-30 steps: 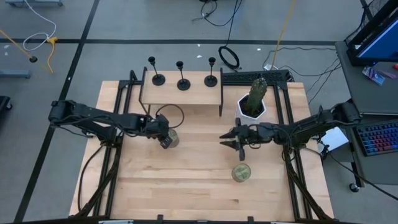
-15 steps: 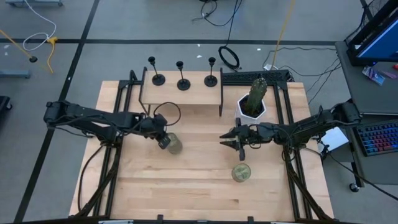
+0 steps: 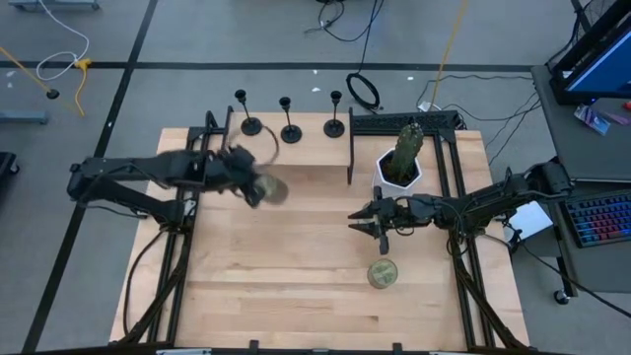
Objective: Pick & Place candle stick holders
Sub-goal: Put the scented candle on the shelf
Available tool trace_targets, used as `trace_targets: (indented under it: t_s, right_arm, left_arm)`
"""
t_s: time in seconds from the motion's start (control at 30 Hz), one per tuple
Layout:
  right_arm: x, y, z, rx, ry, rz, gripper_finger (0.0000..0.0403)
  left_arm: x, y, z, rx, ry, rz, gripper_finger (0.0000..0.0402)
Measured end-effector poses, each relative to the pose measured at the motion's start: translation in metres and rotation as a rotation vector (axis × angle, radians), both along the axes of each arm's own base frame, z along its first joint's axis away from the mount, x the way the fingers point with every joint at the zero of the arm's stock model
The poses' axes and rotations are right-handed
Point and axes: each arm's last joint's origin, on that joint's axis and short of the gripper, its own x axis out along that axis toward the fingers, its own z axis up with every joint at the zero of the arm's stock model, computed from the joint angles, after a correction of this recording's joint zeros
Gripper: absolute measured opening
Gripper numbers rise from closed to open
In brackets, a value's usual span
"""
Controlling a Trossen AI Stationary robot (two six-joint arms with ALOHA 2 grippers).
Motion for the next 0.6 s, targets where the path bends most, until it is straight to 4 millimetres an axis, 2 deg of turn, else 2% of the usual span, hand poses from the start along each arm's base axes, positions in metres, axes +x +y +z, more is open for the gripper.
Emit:
trace_targets:
  t_s: [0.1,0.2,0.37,0.6]
  right_arm:
    - [0.0,0.0,0.0,0.0,0.0,0.0,0.0105]
    - [0.0,0.0,0.0,0.0,0.001,0.0,0.0105]
    - [0.0,0.0,0.0,0.0,0.001,0.0,0.0105]
    - [0.0,0.0,0.0,-0.001,0.001,0.0,0.0105]
  left_arm:
    - [-0.011,0.012,0.021,0.037,0.008,0.11,0.0005]
    - [-0.023,0.025,0.029,0.034,0.057,0.187,0.0007]
    - [-0.032,0.053,0.025,0.031,0.119,0.329,0.0005]
    - [-0.034,0.088,0.015,0.017,0.196,0.434,0.0004]
